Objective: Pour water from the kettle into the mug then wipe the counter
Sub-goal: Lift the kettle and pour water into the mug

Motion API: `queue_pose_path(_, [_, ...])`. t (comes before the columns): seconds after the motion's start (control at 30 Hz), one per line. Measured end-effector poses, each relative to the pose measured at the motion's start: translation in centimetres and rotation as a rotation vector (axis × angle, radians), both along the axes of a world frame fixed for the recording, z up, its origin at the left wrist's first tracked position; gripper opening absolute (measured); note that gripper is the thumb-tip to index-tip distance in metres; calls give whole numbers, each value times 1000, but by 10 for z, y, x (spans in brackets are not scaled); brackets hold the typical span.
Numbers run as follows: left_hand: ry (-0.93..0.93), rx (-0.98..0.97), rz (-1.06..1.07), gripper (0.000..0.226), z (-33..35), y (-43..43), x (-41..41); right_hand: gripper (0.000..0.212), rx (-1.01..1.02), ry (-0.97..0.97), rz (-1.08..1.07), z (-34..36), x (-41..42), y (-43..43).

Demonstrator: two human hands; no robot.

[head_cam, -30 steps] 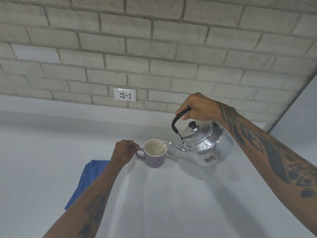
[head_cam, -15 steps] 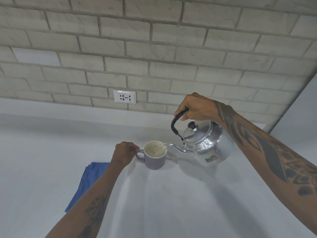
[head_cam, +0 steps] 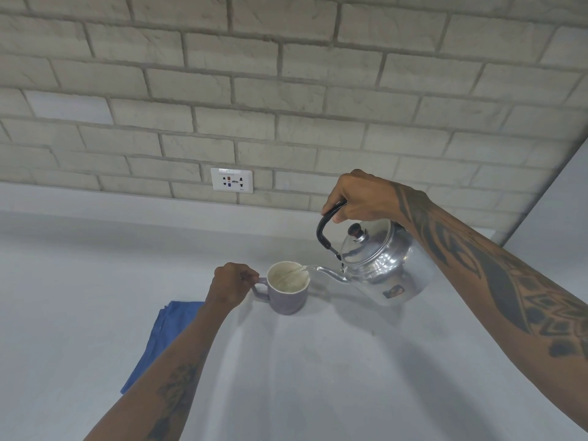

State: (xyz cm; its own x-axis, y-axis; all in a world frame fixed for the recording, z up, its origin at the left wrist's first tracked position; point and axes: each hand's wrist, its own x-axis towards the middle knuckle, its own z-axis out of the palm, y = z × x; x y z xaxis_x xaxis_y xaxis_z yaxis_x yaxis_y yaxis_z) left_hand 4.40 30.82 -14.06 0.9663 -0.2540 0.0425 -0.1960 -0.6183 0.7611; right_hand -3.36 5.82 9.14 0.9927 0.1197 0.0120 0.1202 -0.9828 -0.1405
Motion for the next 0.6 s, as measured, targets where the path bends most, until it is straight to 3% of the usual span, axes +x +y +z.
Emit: queue_pose_path(0.6, [26,12,16,15,-1,-2,1,23,-21,7,-5,-1,8,3])
